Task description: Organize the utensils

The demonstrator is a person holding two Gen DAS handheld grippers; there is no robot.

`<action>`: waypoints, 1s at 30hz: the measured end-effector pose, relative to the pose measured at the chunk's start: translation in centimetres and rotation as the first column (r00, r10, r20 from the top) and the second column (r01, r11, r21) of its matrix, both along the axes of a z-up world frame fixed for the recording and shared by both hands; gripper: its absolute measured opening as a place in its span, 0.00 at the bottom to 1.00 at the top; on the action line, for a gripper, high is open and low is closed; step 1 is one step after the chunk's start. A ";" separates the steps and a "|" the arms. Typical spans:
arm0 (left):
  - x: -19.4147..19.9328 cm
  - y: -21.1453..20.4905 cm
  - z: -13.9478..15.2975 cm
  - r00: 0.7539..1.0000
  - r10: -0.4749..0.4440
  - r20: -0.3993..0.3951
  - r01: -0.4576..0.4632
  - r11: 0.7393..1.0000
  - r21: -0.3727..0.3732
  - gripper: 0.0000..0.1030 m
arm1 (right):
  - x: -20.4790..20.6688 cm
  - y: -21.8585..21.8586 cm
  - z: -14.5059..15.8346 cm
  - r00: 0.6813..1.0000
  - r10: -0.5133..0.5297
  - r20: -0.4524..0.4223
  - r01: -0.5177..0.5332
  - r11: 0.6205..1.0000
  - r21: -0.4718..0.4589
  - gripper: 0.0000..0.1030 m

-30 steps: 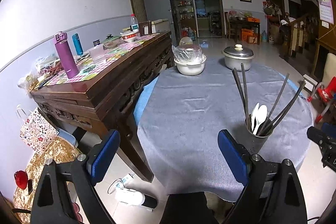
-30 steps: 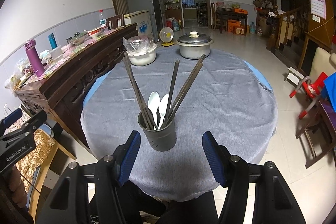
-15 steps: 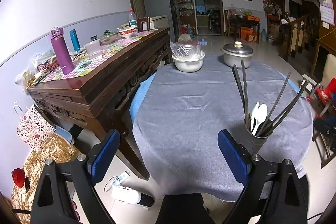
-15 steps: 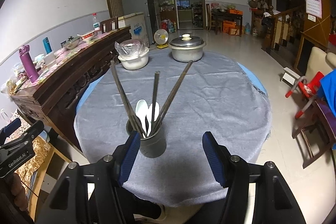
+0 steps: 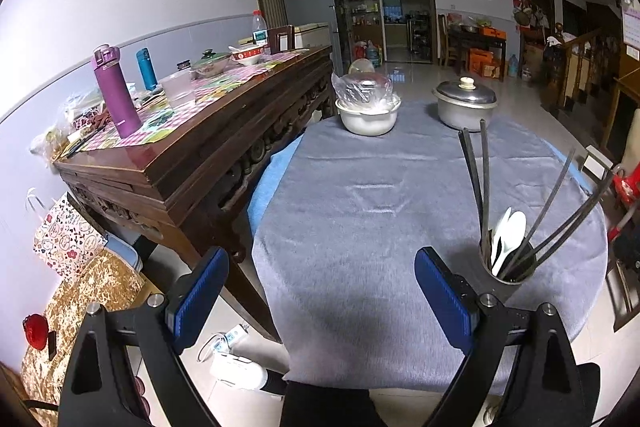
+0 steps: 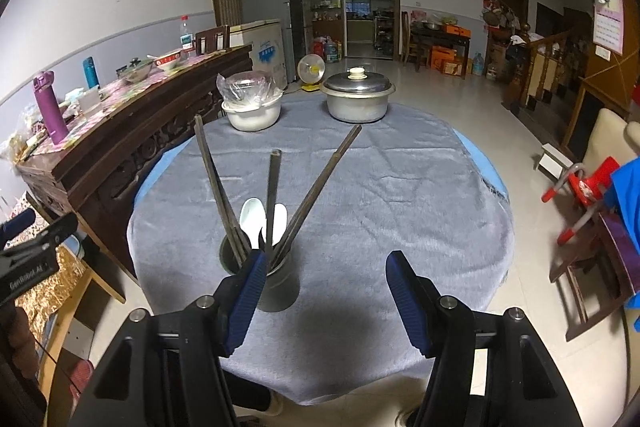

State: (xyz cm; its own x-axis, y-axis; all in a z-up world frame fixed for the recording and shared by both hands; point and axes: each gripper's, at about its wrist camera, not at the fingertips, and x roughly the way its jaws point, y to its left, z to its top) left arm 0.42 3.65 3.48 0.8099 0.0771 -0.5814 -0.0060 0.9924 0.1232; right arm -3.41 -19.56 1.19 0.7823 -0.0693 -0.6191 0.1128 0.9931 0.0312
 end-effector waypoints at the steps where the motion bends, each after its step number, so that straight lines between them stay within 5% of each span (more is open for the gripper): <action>1: 0.3 -0.1 0.0 1.000 0.000 0.002 0.000 1.000 -0.001 0.91 | 0.2 -0.2 -0.1 1.000 0.003 0.005 -0.003 1.000 0.004 0.64; 30: 1.7 -2.4 -1.5 0.999 -0.043 -0.028 0.044 0.999 0.028 0.91 | 1.5 -0.6 -2.9 0.999 0.044 -0.007 -0.043 0.997 0.061 0.68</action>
State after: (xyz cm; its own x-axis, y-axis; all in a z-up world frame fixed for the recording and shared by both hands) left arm 2.09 1.28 1.95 0.7966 0.0586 -0.6017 0.0411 0.9877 0.1506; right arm -1.96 -20.15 -1.73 0.7788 0.0025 -0.6273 0.0699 0.9934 0.0906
